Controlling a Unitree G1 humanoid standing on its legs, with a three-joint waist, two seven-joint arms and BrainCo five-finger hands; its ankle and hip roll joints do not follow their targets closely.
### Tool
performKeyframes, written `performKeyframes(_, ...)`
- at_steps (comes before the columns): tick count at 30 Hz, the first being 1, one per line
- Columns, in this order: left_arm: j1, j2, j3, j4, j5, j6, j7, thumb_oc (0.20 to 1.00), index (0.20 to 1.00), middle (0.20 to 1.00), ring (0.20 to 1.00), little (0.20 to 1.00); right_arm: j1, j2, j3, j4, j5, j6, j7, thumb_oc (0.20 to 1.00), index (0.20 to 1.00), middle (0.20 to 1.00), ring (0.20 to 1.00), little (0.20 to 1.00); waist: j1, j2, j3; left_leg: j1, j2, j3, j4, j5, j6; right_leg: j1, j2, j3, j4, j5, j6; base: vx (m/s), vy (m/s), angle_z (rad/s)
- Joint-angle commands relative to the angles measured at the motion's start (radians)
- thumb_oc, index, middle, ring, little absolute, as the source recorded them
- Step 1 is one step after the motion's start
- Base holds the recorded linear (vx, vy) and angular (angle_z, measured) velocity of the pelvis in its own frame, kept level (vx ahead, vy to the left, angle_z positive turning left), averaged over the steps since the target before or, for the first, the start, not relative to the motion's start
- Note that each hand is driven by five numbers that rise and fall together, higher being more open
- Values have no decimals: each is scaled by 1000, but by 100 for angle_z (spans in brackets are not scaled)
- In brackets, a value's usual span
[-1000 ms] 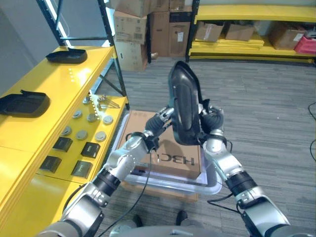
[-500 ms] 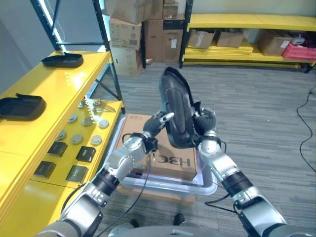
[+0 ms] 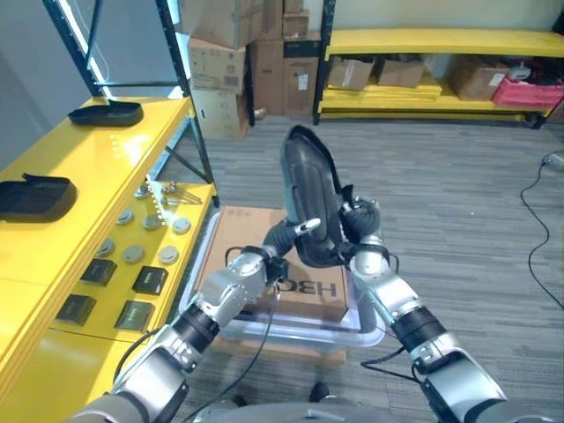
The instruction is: Move parts from the plastic box to the shelf.
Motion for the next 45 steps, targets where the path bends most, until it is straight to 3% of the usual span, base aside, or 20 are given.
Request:
performKeyframes(1,-106,-65,-56,67,48,-39,-20,1000,1000,1000,1000,1000,-165,29,14,-9,4,-34,7,200,200,200,200,200,17,-16,-62,-13,36,-64,29,-50,-32,40,-65,12,33,-101,106,0,0,0)
performKeyframes(2,-105,-66,-62,69,53,-45,-23,1000,1000,1000,1000,1000,-164,32,17,-8,1,-34,8,200,200,200,200,200,17,-16,-61,-12,35,-64,29,-51,-31,39,-65,12,34,-101,106,0,0,0)
performKeyframes(3,-105,-67,-68,67,51,-50,-20,429,429,429,429,429,-167,35,19,-8,-1,-29,8,200,200,200,200,200,17,-16,-60,-12,35,-65,30,-52,-31,39,-65,13,35,-102,106,0,0,0)
performKeyframes(5,-105,-67,-74,63,45,-59,-19,200,200,200,200,200,-169,41,27,-10,1,-21,2,200,200,200,200,200,17,-16,-61,-11,34,-66,30,-52,-31,39,-65,13,36,-103,106,0,0,0)
performKeyframes(19,-123,-67,-94,28,74,-89,-15,200,200,200,200,200,-189,58,59,-4,10,-14,-14,200,200,200,200,200,21,-15,-61,-5,33,-68,34,-56,-30,44,-65,9,40,-105,105,0,0,0)
performKeyframes(28,-153,-53,-105,-46,148,-147,-17,200,200,200,200,200,-191,61,66,-21,18,-24,-4,200,200,200,200,200,18,-16,-61,-2,33,-70,32,-56,-30,44,-65,11,43,-107,104,0,0,0)
performKeyframes(29,-155,-51,-108,-55,143,-150,-10,200,200,200,200,200,-190,62,67,-23,25,-36,1,504,504,504,504,504,18,-15,-60,-2,33,-70,31,-56,-30,44,-64,10,43,-107,104,0,0,0)
performKeyframes(30,-158,-48,-110,-68,137,-148,0,200,200,200,200,200,-191,63,69,-28,29,-44,4,1000,1000,1000,1000,1000,18,-15,-59,-1,34,-70,30,-56,-30,45,-64,10,42,-107,104,0,0,0)
performKeyframes(34,-164,-43,-109,-93,131,-153,18,200,200,200,200,200,-192,69,68,-50,32,-47,5,1000,1000,1000,1000,1000,18,-15,-59,0,33,-71,28,-56,-30,47,-65,8,39,-106,104,0,0,0)
performKeyframes(45,-171,-20,-63,-135,149,-259,59,200,200,200,200,200,-161,66,47,-45,117,-68,31,1000,1000,1000,1000,1000,19,-15,-62,4,30,-71,19,-53,-30,50,-64,6,31,-103,102,0,0,0)
